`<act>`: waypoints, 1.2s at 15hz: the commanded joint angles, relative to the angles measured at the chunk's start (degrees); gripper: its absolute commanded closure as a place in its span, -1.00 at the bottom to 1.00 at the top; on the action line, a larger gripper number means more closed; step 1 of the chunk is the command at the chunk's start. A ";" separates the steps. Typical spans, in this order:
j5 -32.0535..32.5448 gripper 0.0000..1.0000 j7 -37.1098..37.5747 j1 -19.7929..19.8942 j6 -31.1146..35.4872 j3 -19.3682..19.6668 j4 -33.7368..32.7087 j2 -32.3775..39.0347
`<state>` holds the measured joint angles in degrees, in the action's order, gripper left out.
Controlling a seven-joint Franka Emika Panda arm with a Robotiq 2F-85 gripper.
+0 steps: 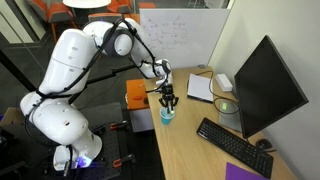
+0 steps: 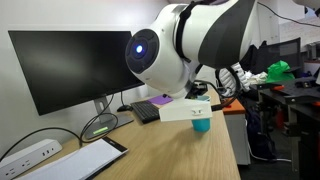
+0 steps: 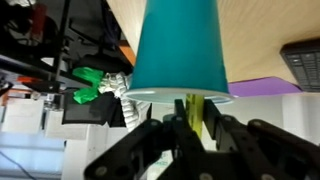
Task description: Put the yellow marker inside the blue cup
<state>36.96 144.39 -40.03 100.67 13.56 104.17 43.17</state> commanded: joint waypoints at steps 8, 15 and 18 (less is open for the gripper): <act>1.79 -1.00 -5.79 13.18 -3.03 -11.51 4.26 -11.41; -0.93 -1.00 -26.34 24.64 5.05 -15.64 13.21 -26.96; -5.01 -1.00 -34.50 28.40 10.47 -15.71 16.22 -31.78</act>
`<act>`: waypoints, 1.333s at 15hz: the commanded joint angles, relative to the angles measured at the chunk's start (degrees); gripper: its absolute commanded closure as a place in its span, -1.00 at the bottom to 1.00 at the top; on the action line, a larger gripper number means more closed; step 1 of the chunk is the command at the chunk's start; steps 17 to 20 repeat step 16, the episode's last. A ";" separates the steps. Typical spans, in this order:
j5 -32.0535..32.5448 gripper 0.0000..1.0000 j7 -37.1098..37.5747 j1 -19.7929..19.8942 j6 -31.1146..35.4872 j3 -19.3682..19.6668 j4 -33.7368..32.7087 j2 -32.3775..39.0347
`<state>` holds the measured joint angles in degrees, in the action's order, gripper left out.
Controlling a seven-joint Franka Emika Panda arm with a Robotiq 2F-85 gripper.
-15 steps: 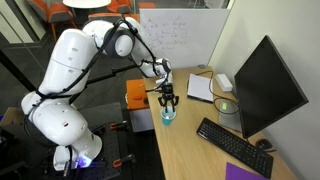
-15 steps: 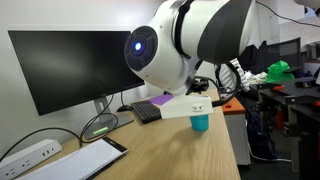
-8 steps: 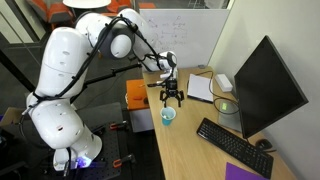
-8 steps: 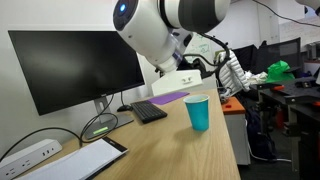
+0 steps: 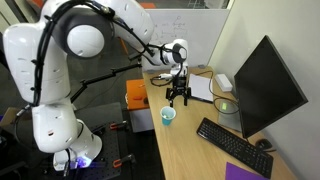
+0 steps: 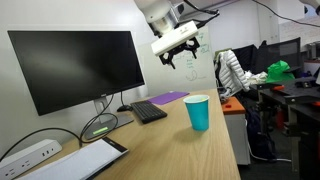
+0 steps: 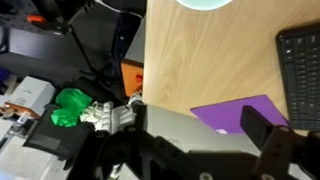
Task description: Put the yellow marker inside the blue cup
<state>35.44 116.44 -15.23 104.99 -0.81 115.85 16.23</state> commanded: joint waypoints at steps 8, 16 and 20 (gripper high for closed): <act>-9.43 -1.00 -34.26 10.14 22.38 -0.15 12.97 -12.84; -27.02 -1.00 -70.68 13.57 25.63 0.64 15.29 -16.97; -27.02 -1.00 -70.68 13.57 25.63 0.64 15.29 -16.97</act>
